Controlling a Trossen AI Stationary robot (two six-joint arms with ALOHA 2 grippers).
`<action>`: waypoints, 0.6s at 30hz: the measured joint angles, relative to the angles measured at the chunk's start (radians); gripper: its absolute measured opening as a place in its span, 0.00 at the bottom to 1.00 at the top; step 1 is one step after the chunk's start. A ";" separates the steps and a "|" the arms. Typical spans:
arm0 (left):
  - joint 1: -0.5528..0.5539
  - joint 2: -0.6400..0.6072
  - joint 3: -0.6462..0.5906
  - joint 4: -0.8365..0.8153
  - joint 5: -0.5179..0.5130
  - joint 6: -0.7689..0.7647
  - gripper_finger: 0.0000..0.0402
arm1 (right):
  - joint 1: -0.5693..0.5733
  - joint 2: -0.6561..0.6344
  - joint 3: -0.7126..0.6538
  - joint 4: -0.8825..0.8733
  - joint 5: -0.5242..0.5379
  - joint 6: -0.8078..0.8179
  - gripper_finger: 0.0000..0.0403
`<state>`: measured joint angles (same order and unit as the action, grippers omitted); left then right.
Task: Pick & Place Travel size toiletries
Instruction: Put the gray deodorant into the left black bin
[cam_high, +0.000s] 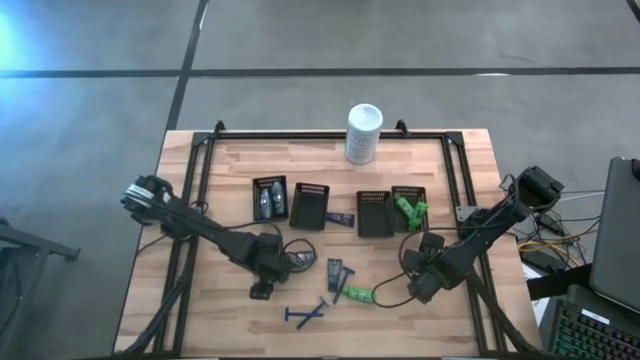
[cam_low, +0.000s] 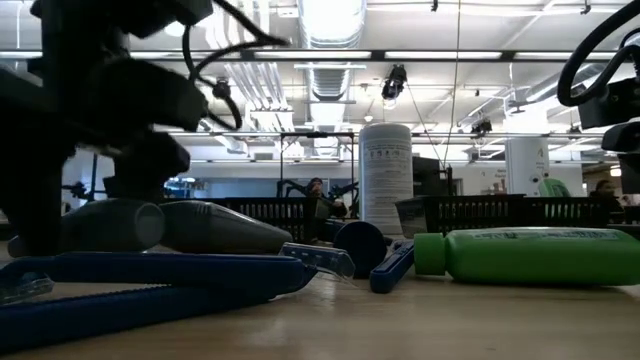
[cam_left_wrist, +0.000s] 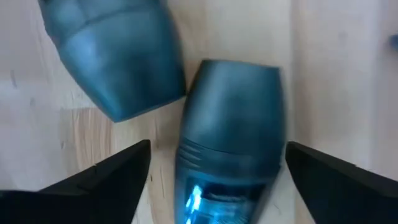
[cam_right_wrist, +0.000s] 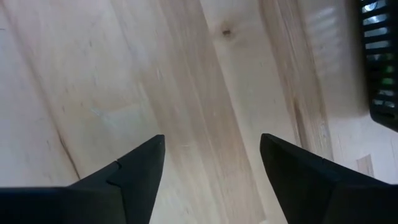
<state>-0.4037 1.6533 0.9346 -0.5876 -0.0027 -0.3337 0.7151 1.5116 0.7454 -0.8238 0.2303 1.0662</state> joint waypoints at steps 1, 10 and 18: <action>0.002 0.007 0.001 0.001 -0.001 -0.012 0.87 | 0.000 0.000 0.000 0.000 -0.003 0.000 0.63; 0.016 -0.066 0.002 -0.020 -0.033 -0.272 0.52 | 0.000 -0.018 -0.018 -0.008 -0.004 -0.004 0.58; 0.102 -0.336 -0.004 -0.173 -0.428 -0.994 0.52 | 0.000 -0.054 -0.042 -0.009 0.005 -0.019 0.56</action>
<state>-0.3018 1.3177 0.9308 -0.7606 -0.4305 -1.3277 0.7151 1.4576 0.7029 -0.8329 0.2353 1.0472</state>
